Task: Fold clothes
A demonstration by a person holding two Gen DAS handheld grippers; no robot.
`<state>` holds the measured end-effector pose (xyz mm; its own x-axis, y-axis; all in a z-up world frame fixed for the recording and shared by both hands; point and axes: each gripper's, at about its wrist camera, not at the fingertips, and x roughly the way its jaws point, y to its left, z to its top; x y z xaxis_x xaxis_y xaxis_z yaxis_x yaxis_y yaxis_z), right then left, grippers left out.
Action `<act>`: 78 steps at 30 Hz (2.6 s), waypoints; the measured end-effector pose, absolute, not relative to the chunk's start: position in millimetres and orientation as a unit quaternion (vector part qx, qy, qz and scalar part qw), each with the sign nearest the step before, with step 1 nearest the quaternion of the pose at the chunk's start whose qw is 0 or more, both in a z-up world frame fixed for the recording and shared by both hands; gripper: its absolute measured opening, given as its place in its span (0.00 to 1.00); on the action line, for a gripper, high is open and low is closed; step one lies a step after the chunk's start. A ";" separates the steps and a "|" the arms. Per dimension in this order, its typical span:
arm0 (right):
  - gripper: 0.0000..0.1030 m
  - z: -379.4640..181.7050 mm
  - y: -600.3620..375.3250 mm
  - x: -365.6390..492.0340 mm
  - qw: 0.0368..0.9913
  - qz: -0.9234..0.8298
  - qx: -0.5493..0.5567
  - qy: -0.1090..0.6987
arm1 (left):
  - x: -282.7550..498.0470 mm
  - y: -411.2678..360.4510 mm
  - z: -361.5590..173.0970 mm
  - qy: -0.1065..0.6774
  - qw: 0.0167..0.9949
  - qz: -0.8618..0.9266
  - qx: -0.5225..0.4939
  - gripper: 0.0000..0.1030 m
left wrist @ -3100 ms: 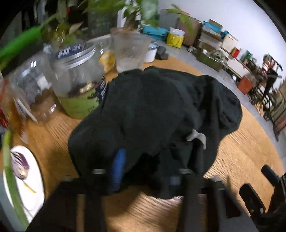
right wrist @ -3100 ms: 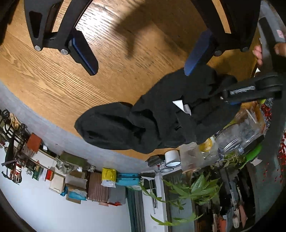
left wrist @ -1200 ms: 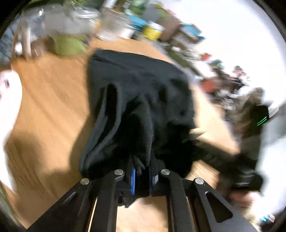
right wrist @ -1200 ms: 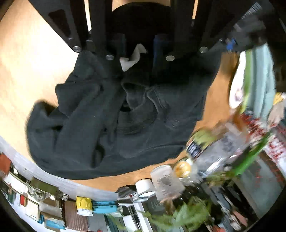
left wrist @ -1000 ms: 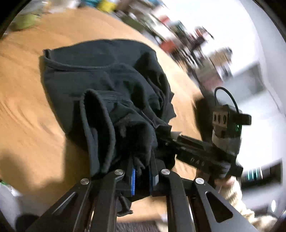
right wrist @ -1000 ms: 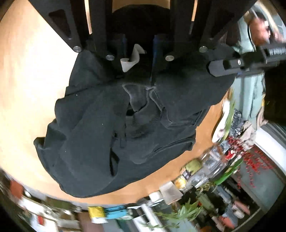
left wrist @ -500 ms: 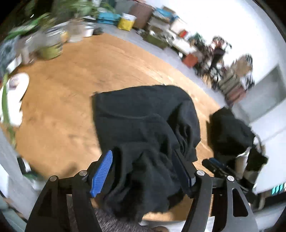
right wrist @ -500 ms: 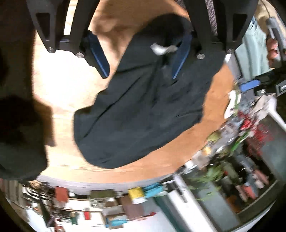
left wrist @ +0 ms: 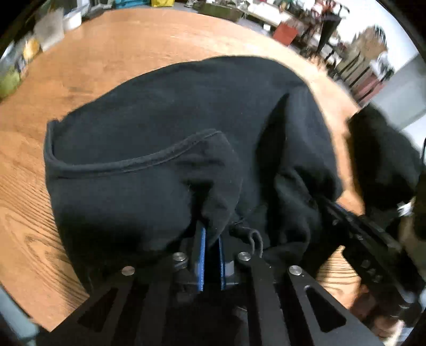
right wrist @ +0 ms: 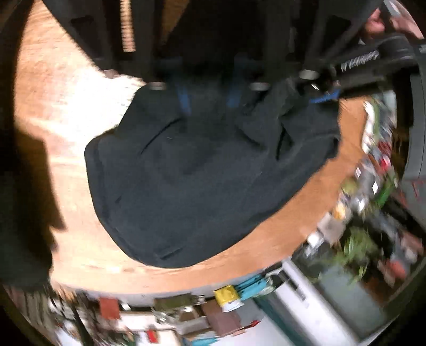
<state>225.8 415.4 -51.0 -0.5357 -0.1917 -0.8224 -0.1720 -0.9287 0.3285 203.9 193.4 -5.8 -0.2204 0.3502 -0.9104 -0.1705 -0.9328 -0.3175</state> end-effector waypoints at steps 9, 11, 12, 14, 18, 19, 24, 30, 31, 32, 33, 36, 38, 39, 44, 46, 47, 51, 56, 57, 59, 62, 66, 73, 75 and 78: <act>0.06 8.0 484.0 252.3 -0.069 -0.889 0.399 -0.216 | 210.3 8.9 83.1 -0.187 0.077 0.845 -0.495 0.06; 0.07 21.0 495.1 262.3 -0.100 -0.895 0.383 -0.206 | 224.3 -18.8 84.6 -0.189 0.065 0.847 -0.493 0.06; 0.08 24.0 494.0 267.3 -0.102 -0.896 0.382 -0.202 | 231.8 -23.1 83.2 -0.177 0.069 0.844 -0.501 0.06; 0.10 28.1 488.1 277.2 -0.098 -0.896 0.386 -0.194 | 243.3 -21.6 82.5 -0.152 0.077 0.839 -0.516 0.06; 0.25 36.2 476.2 296.9 -0.091 -0.897 0.393 -0.179 | 253.9 -6.2 93.7 -0.144 0.097 0.839 -0.515 0.09; 0.37 38.3 473.2 301.9 -0.089 -0.898 0.394 -0.176 | 256.5 -2.3 96.5 -0.142 0.102 0.839 -0.515 0.18; 0.59 48.5 458.3 326.6 -0.080 -0.898 0.403 -0.157 | 269.7 17.0 110.4 -0.132 0.128 0.838 -0.513 0.75; 0.61 19.4 380.7 337.8 0.006 -0.879 0.462 -0.116 | 286.9 40.3 108.9 -0.114 0.144 0.824 -0.536 0.75; 0.61 9.7 366.5 338.1 0.022 -0.875 0.471 -0.107 | 290.5 44.2 100.0 -0.107 0.140 0.815 -0.551 0.75; 0.60 0.6 349.2 336.5 0.039 -0.871 0.481 -0.092 | 294.0 48.2 91.1 -0.101 0.137 0.807 -0.566 0.75; 0.59 -8.2 331.2 334.3 0.057 -0.867 0.490 -0.075 | 297.5 52.1 82.2 -0.095 0.133 0.797 -0.581 0.75; 0.59 -30.0 284.2 330.8 0.100 -0.861 0.499 -0.022 | 308.0 63.8 55.5 -0.075 0.121 0.768 -0.624 0.75; 0.60 -39.3 262.1 325.5 0.131 -0.854 0.503 -0.004 | 311.9 67.5 41.2 -0.074 0.113 0.751 -0.646 0.75; 0.61 -42.7 253.7 323.1 0.139 -0.852 0.506 0.007 | 309.9 64.0 38.4 -0.088 0.108 0.747 -0.650 0.75; 0.61 -59.8 228.9 306.6 0.140 -0.841 0.519 0.066 | 300.9 55.2 29.8 -0.141 0.092 0.725 -0.668 0.75; 0.56 -65.2 227.4 300.0 0.135 -0.836 0.528 0.069 | 299.6 57.1 29.8 -0.148 0.090 0.724 -0.668 0.75; 0.49 -69.1 224.6 297.0 0.132 -0.833 0.532 0.067 | 298.5 58.5 29.6 -0.149 0.087 0.724 -0.668 0.75; 0.23 -73.0 226.7 293.9 0.101 -0.840 0.527 0.080 | 291.7 65.8 32.8 -0.162 0.075 0.722 -0.669 0.75; 0.14 -55.2 267.9 290.3 0.093 -0.842 0.531 -0.008 | 286.3 67.6 42.3 -0.191 0.067 0.716 -0.668 0.75; 0.14 -49.2 276.8 292.7 0.089 -0.844 0.528 -0.023 | 286.7 65.9 43.8 -0.199 0.067 0.714 -0.668 0.75; 0.13 -40.5 294.0 306.0 0.067 -0.843 0.534 -0.030 | 287.7 62.6 46.9 -0.215 0.066 0.709 -0.668 0.75; 0.11 -47.8 317.9 341.3 0.038 -0.818 0.573 -0.038 | 289.1 57.7 51.5 -0.240 0.066 0.701 -0.668 0.75; 0.02 -67.6 340.8 394.3 0.026 -0.769 0.634 -0.080 | 289.2 79.8 81.2 -0.218 0.103 0.708 -0.664 0.74; 0.13 -36.4 374.5 421.4 -0.016 -0.792 0.600 -0.113 | 260.3 141.9 109.2 -0.136 0.140 0.741 -0.643 0.75; 0.29 -19.8 380.3 397.2 -0.018 -0.820 0.563 -0.103 | 253.6 133.6 100.1 -0.113 0.132 0.743 -0.647 0.74; 0.30 -6.9 382.2 349.6 -0.009 -0.848 0.524 -0.077 | 252.2 128.4 93.3 -0.088 0.135 0.750 -0.641 0.49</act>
<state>349.6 382.2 -6.9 -0.4506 -0.0657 -0.8903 -0.0957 -0.9880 0.1213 252.2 128.4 93.3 -0.1407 0.3155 -0.9384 -0.0886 -0.9481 -0.3054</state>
